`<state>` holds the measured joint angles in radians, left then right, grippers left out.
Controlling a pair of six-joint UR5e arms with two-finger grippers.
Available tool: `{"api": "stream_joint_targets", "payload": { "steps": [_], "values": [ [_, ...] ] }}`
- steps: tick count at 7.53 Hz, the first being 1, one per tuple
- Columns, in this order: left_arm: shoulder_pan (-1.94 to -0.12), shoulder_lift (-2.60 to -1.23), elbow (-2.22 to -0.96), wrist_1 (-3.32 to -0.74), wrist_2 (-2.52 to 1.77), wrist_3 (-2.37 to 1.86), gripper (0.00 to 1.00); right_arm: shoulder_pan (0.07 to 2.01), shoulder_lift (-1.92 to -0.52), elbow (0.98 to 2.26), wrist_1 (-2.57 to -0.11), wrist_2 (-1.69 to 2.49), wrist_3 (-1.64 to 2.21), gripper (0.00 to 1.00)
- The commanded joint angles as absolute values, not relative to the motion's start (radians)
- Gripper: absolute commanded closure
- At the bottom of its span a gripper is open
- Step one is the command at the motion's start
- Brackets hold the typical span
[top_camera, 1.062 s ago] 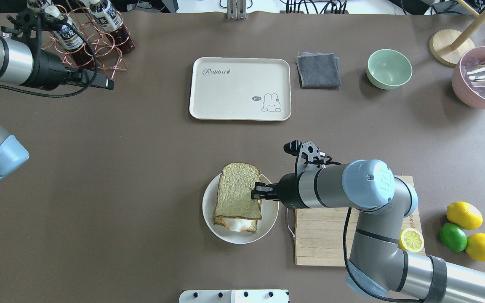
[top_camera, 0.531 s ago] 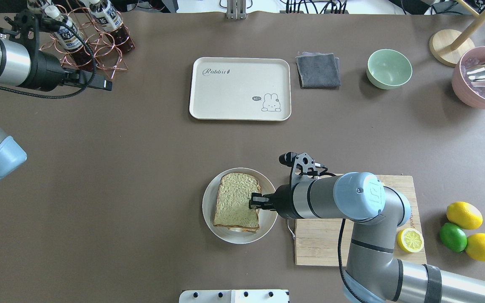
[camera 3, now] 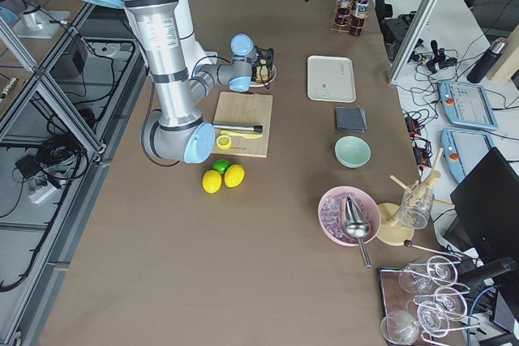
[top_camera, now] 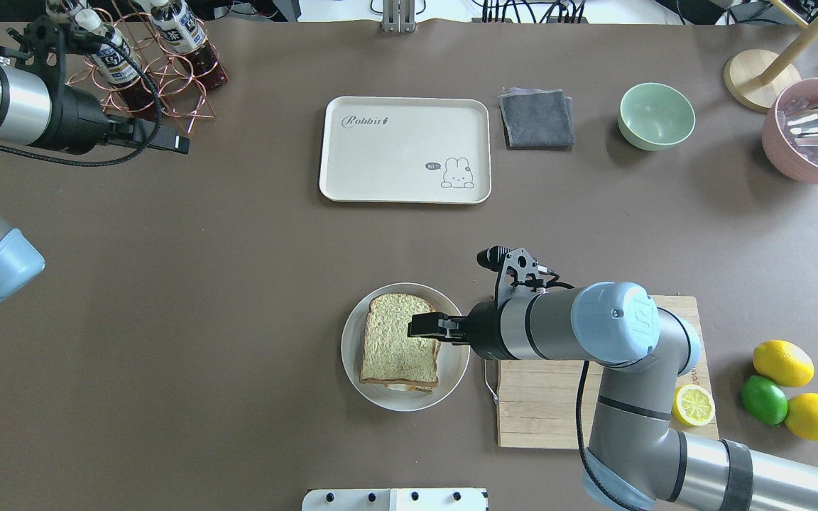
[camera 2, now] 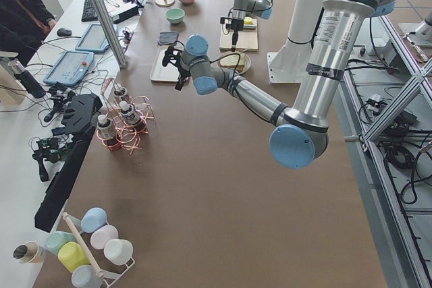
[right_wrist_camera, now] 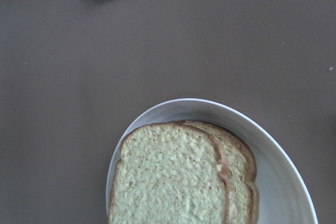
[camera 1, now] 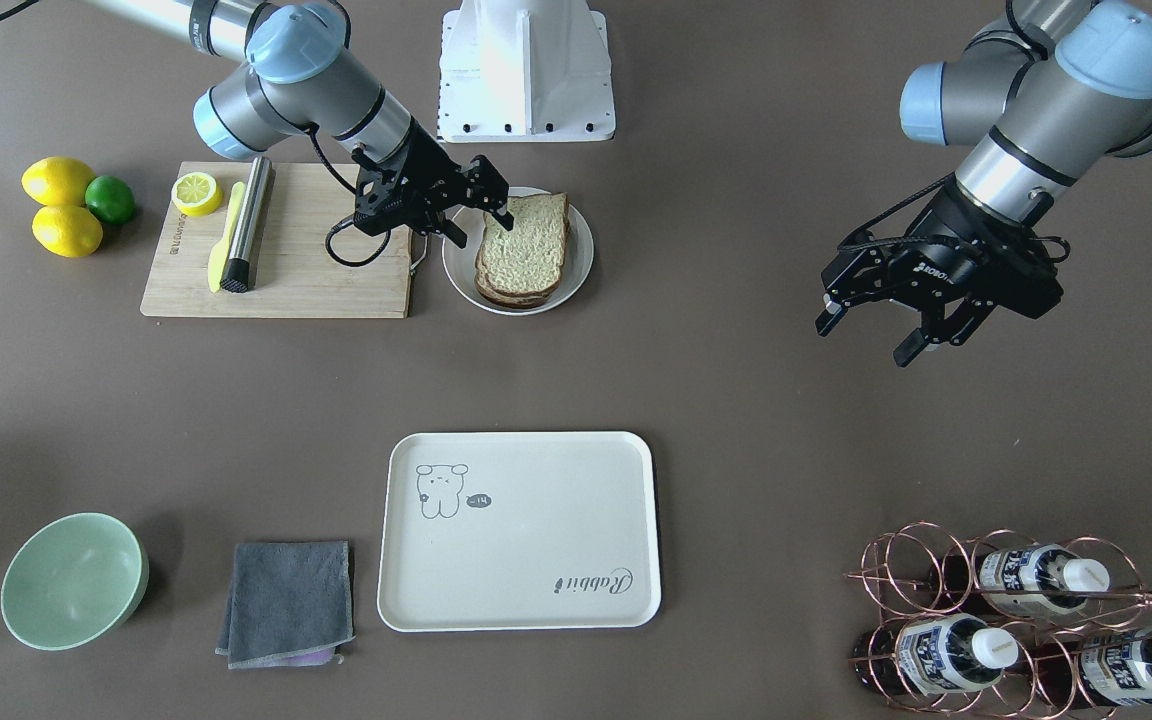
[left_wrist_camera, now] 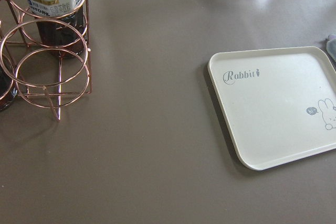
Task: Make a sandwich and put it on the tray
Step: 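Carry the bread slice over the egg and lower it onto the plate, then open the right gripper and withdraw it while the left gripper approaches the plate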
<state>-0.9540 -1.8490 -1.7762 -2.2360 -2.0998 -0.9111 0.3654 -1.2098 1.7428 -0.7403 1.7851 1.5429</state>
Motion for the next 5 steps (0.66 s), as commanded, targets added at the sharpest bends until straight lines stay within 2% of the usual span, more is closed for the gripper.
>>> {"api": "stream_joint_targets", "payload": {
  "steps": [1, 3, 5],
  "values": [
    [-0.953, -1.856, -1.770, -2.233, -2.100, -0.911, 0.03, 0.448, -1.218, 1.859, -0.834, 1.880, 1.571, 0.00],
    [-0.934, -1.894, -1.769, -2.236, -2.100, -0.998, 0.03, 0.559, -1.232, 1.881, -0.932, 1.939, 1.562, 0.00],
    [-0.837, -1.953, -1.772, -2.238, -2.070, -1.135, 0.03, 0.760, -1.270, 1.876, -1.024, 2.119, 1.508, 0.00]
  ]
}}
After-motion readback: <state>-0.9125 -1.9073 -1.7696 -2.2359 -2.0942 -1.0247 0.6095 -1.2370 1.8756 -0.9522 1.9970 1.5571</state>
